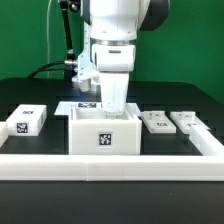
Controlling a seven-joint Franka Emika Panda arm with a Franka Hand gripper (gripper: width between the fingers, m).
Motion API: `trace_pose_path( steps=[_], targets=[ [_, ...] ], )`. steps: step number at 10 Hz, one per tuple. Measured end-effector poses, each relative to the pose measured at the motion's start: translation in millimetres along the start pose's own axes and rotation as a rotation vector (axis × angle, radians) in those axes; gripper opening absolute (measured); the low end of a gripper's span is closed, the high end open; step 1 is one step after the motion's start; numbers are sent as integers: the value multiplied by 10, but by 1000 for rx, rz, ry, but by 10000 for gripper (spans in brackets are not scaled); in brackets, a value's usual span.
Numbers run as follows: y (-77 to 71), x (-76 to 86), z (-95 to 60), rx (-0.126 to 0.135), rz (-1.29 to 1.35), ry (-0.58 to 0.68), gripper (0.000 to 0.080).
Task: Assemble cabinet
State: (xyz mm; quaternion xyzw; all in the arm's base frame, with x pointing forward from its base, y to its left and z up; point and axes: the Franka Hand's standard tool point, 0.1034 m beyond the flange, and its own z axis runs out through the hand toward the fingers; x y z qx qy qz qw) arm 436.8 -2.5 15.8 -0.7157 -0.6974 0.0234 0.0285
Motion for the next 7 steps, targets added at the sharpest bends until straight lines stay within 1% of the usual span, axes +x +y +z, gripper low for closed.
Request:
trace_pose_path(
  steps=[1,2,3,7],
  targets=[
    [0,0,0,0,0,0,58],
    [13,-1,-8,-6,1,0,58],
    [16,-2,-9,-7,1,0,39],
    [17,-3,-10,-7,1,0,39]
  ],
)
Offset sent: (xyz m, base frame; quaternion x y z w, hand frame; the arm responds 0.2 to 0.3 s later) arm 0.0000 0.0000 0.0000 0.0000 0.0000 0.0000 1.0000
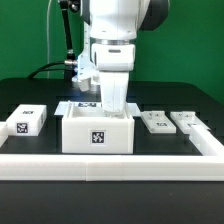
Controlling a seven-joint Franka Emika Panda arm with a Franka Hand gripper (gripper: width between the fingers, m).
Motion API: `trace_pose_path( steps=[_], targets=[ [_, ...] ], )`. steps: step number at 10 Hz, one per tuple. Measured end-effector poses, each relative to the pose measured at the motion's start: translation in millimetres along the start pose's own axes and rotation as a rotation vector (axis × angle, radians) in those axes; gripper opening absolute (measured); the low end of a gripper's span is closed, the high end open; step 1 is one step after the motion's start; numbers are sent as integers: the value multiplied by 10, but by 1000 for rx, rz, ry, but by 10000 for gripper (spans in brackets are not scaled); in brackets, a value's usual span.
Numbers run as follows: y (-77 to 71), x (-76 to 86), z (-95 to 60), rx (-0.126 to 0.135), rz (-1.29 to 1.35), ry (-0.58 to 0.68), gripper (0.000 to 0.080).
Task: Assemble cabinet
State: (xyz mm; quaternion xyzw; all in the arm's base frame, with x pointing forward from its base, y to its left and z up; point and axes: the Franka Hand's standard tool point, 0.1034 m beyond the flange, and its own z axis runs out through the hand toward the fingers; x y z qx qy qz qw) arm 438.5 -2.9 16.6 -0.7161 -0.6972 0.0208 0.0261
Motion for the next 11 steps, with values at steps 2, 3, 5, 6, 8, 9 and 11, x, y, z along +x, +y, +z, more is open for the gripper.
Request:
trace_pose_path(
  steps=[2,3,5,6,8,9,11],
  targets=[
    [117,7,-21,6,-3,-2,39],
    [235,21,-43,0,-6,-1,39],
    [429,134,-57,-22,-12,9,39],
    [494,232,-65,-30,-6,15,38],
    [586,474,-73,-47,-12,24,38],
    [593,598,-62,-57,-38,26,38],
    [583,613,-53,-56,-30,26,38]
  ],
)
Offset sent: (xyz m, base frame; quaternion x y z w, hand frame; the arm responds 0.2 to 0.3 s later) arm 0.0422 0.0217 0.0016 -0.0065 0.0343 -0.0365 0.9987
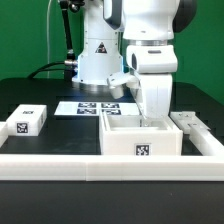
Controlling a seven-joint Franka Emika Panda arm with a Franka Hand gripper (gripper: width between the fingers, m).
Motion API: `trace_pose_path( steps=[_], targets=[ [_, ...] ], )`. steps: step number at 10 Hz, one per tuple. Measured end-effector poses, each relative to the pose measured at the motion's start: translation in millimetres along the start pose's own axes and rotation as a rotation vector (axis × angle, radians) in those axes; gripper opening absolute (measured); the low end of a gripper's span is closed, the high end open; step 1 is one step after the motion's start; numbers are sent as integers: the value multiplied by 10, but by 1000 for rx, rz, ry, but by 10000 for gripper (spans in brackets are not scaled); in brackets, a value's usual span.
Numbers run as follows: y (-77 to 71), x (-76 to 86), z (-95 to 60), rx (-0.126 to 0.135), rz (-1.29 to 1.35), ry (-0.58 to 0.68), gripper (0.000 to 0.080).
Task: Assemble cabinet
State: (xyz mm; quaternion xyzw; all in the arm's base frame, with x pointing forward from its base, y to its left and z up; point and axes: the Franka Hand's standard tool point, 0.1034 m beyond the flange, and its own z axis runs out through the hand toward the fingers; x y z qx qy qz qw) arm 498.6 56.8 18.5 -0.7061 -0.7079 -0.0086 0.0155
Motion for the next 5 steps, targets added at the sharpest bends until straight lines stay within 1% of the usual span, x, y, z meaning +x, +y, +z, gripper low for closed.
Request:
trace_pose_path(
  steps=[3,4,5],
  targets=[
    [0,-6,1,0,2,0,38],
    [8,42,15,1,-2,3,38],
    [49,150,25,-11,-17,12,38]
  ],
)
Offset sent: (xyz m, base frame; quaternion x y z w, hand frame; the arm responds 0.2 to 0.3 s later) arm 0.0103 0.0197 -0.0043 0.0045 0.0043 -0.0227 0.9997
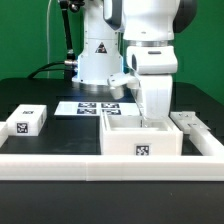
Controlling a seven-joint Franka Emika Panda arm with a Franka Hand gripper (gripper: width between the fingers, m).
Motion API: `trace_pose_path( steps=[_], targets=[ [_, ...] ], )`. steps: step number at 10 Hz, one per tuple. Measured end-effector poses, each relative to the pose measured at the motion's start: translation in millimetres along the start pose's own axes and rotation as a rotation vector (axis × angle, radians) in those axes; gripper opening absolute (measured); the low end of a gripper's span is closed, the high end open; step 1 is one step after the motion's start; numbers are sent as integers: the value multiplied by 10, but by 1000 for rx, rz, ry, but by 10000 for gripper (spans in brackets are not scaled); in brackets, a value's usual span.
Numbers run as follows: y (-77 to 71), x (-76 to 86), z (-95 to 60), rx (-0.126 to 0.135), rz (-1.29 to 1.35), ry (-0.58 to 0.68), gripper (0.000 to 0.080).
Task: Assemble cabinet
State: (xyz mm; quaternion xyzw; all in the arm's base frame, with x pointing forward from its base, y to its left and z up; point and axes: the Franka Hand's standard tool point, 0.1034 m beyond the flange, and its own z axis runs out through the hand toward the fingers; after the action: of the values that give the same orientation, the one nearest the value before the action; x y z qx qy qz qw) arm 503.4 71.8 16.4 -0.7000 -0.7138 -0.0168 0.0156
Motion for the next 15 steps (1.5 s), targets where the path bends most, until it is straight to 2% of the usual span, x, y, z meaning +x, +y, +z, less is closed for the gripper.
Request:
trace_pose_path(
  steps=[3,5,9,10,11,13,14,15],
  targets=[
    [57,309,15,-10,-2,10,38],
    [82,411,17,-15,13,13,38],
    [90,427,19,-15,23,13,38],
    [89,424,20,-15,23,13,104],
    [86,420,22,-14,24,13,104],
    [84,415,23,-14,25,12,473],
    [84,413,23,-13,25,12,473],
    [84,410,23,-13,26,12,647]
  ],
)
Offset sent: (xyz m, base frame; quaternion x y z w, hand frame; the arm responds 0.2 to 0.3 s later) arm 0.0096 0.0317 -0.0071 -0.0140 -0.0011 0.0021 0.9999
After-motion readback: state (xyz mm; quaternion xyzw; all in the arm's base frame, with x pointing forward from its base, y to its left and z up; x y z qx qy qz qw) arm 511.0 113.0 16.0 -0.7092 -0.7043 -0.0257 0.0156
